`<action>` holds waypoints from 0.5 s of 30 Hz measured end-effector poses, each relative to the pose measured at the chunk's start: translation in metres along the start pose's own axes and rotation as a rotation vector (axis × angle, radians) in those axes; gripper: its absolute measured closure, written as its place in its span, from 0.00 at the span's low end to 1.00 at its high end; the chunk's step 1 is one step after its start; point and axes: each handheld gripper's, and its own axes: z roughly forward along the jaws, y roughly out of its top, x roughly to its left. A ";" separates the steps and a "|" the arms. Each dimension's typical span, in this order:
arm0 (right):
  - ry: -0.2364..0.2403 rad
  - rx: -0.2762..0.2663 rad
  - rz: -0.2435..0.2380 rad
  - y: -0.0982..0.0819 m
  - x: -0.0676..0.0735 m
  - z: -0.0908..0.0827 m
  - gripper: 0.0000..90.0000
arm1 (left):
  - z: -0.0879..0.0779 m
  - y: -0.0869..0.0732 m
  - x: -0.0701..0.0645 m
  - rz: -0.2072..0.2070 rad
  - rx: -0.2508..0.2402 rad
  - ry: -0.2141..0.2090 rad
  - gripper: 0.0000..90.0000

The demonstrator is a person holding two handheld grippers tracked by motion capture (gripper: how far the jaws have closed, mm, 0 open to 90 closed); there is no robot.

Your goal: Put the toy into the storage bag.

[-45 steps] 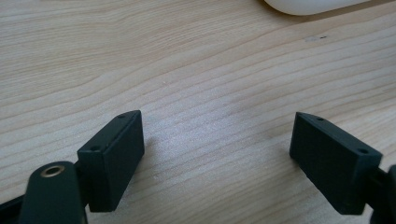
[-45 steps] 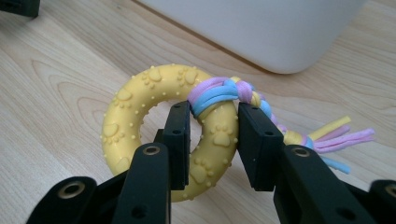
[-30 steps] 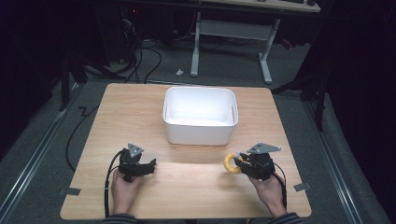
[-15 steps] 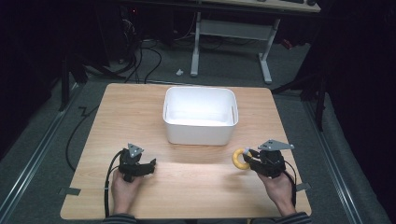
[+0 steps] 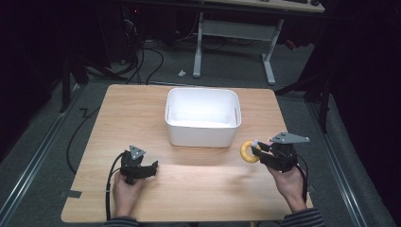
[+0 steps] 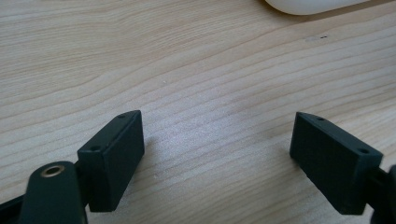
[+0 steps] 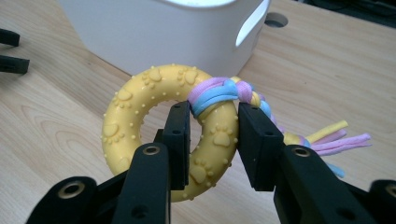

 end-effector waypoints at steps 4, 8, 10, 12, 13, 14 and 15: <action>-0.002 -0.002 -0.005 0.011 -0.003 -0.002 0.74 | 0.000 0.000 0.000 0.001 0.001 -0.001 0.20; -0.006 -0.021 -0.021 0.025 -0.003 -0.004 0.74 | 0.000 0.000 0.000 0.000 0.001 -0.002 0.20; -0.002 -0.027 -0.022 0.032 -0.002 -0.005 0.74 | 0.000 0.000 0.000 0.000 0.001 -0.002 0.20; 0.000 -0.024 -0.035 0.039 -0.001 -0.004 0.74 | 0.000 0.000 0.000 0.000 0.001 -0.002 0.20; -0.003 -0.024 -0.045 0.042 -0.001 -0.003 0.74 | 0.000 0.000 0.000 0.000 0.001 -0.002 0.20; -0.003 -0.023 -0.052 0.046 0.000 -0.003 0.74 | 0.000 0.000 0.000 0.000 0.001 -0.002 0.20; -0.004 -0.021 -0.054 0.048 0.001 -0.002 0.74 | 0.000 0.000 0.000 0.000 0.001 -0.002 0.20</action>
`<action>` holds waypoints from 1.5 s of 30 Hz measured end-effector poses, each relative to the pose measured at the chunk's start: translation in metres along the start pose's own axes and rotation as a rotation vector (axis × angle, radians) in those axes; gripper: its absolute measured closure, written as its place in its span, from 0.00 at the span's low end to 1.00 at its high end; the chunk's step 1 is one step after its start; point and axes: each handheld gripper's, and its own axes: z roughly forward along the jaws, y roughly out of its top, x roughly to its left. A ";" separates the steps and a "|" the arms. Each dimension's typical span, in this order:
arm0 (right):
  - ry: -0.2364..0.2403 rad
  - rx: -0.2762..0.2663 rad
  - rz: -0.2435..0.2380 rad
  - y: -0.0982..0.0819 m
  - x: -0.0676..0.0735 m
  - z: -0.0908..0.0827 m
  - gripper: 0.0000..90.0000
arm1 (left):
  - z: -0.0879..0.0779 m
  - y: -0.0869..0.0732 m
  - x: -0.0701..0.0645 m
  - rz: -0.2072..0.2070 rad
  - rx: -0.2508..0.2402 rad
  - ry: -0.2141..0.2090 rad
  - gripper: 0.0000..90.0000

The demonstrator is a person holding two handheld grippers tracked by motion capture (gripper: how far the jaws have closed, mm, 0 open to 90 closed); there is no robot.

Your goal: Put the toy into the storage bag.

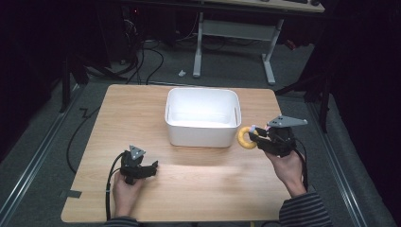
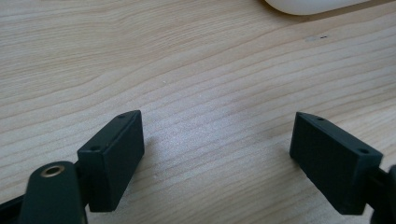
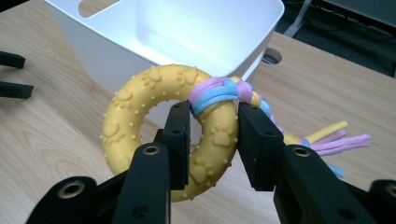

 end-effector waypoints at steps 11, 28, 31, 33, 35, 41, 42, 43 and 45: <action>-0.011 -0.009 -0.049 0.034 0.003 0.005 0.74 | 0.000 0.000 0.000 0.000 0.000 0.001 0.20; -0.006 -0.011 -0.066 0.071 0.002 0.021 0.74 | 0.000 0.000 0.000 0.000 -0.001 0.003 0.20; -0.010 -0.011 -0.069 0.076 0.003 0.025 0.74 | 0.000 0.000 0.000 0.000 -0.001 0.002 0.20; 0.001 -0.013 -0.067 0.079 0.004 0.028 0.74 | 0.000 0.000 0.000 0.001 -0.001 0.003 0.20; -0.001 -0.010 -0.075 0.082 0.005 0.031 0.74 | 0.000 0.000 0.000 0.000 -0.001 0.003 0.20; -0.004 0.000 -0.095 0.089 0.010 0.041 0.74 | 0.000 0.000 0.000 0.001 0.000 0.001 0.20; -0.008 0.004 -0.099 0.091 0.011 0.042 0.74 | 0.000 0.000 0.000 0.001 0.001 0.001 0.20; -0.010 0.002 -0.103 0.092 0.012 0.044 0.74 | 0.000 0.000 0.000 0.000 0.000 0.001 0.20; -0.008 0.008 -0.103 0.095 0.014 0.047 0.74 | 0.000 0.000 0.000 0.000 -0.001 0.002 0.20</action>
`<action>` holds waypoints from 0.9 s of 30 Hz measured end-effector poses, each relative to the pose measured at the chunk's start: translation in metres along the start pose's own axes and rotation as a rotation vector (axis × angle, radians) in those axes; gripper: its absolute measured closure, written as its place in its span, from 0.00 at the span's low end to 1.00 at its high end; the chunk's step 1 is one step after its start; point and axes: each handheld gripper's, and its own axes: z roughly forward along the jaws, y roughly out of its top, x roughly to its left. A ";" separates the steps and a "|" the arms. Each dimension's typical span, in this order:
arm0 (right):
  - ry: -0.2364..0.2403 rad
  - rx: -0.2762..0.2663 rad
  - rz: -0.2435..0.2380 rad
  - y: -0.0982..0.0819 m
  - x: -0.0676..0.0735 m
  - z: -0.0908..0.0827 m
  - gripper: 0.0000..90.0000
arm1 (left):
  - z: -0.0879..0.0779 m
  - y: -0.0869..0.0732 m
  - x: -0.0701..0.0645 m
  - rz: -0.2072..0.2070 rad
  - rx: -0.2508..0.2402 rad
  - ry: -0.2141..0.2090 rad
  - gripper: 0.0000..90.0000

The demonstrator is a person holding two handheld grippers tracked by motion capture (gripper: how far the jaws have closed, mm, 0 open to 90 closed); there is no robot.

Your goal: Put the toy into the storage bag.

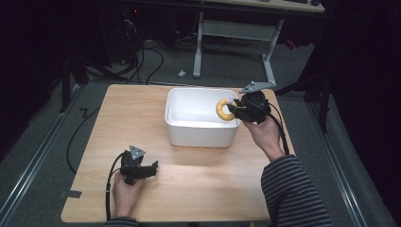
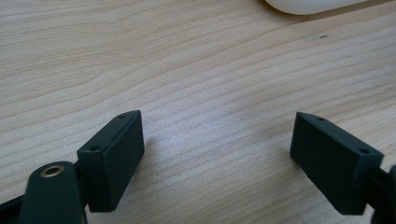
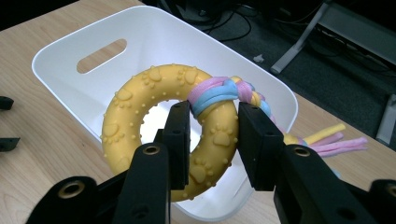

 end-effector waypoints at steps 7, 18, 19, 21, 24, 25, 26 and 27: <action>-0.001 0.012 -0.025 0.012 0.005 0.012 0.74 | 0.000 0.000 0.000 0.000 0.002 -0.002 0.20; 0.007 0.039 -0.017 0.019 0.008 0.027 0.74 | 0.000 0.000 0.000 0.000 0.001 -0.002 0.20; 0.009 0.042 -0.021 0.019 0.008 0.028 0.74 | 0.000 0.000 0.000 0.000 0.001 -0.003 0.20; 0.007 0.047 -0.020 0.021 0.008 0.031 0.74 | 0.000 0.000 0.000 0.000 0.001 -0.002 0.20; 0.015 0.055 -0.014 0.022 0.009 0.037 0.74 | 0.000 0.000 0.000 0.001 0.002 -0.002 0.20; 0.015 0.063 -0.015 0.022 0.009 0.039 0.74 | 0.000 0.000 0.000 0.001 0.003 -0.002 0.20; 0.014 0.069 -0.012 0.022 0.010 0.042 0.74 | 0.000 0.000 0.000 0.001 0.002 -0.002 0.20; 0.014 0.074 -0.017 0.022 0.011 0.045 0.74 | 0.000 0.000 0.000 0.001 0.002 -0.002 0.20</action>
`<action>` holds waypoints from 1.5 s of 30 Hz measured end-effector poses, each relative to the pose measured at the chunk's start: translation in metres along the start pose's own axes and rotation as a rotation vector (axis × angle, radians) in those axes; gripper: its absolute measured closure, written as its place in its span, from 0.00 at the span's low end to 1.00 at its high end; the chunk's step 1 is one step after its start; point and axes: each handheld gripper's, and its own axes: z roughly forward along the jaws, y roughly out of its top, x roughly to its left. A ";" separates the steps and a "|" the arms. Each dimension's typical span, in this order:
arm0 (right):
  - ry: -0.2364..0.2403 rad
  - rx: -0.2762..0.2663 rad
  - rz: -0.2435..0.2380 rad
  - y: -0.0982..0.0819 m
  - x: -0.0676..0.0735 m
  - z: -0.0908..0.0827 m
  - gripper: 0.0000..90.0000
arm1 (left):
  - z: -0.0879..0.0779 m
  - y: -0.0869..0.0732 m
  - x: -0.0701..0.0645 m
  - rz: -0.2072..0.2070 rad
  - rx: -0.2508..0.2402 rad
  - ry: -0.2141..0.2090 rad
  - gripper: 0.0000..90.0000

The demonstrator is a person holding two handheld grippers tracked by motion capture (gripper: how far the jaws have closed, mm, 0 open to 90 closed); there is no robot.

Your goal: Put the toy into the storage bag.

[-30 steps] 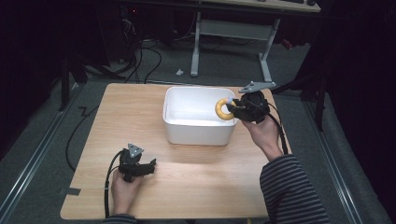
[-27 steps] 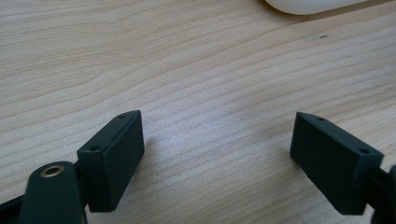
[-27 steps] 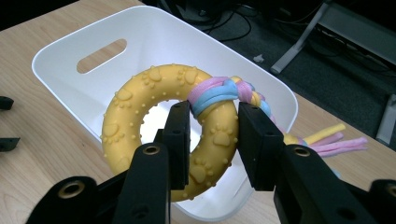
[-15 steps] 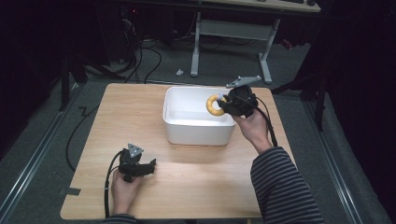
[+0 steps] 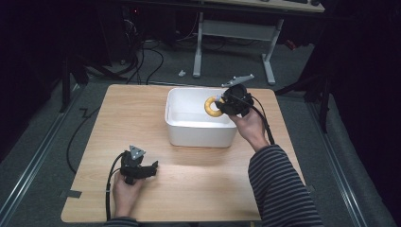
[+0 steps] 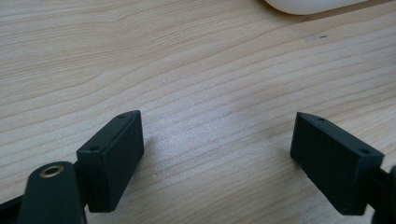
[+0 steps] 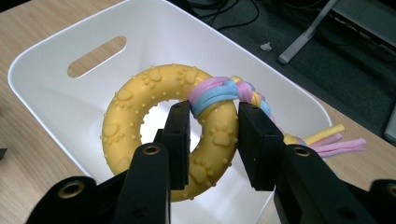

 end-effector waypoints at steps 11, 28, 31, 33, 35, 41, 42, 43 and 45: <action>0.020 0.062 0.015 -0.004 0.004 0.027 0.74 | 0.000 0.000 0.000 0.000 -0.002 0.001 0.20; 0.044 0.125 -0.006 -0.014 0.013 0.047 0.74 | 0.000 0.000 0.000 0.000 -0.002 0.002 0.19; 0.051 0.129 -0.006 -0.016 0.013 0.049 0.74 | 0.000 0.000 0.000 0.000 -0.002 0.002 0.19; 0.058 0.133 -0.005 -0.016 0.014 0.050 0.74 | 0.000 0.000 0.000 0.000 -0.001 0.001 0.19; 0.054 0.143 -0.008 -0.017 0.015 0.051 0.74 | 0.000 0.000 0.000 0.000 -0.001 0.001 0.19; 0.064 0.149 -0.022 -0.020 0.017 0.052 0.73 | 0.000 0.000 0.000 0.000 -0.002 0.002 0.19; 0.067 0.152 -0.009 -0.020 0.017 0.052 0.73 | 0.000 0.000 0.000 0.000 -0.002 0.002 0.19; 0.074 0.149 -0.010 -0.021 0.017 0.052 0.75 | 0.000 0.000 0.000 0.000 -0.002 0.002 0.19; 0.089 0.141 -0.014 -0.021 0.017 0.052 0.77 | 0.000 0.000 0.000 0.000 -0.002 0.002 0.19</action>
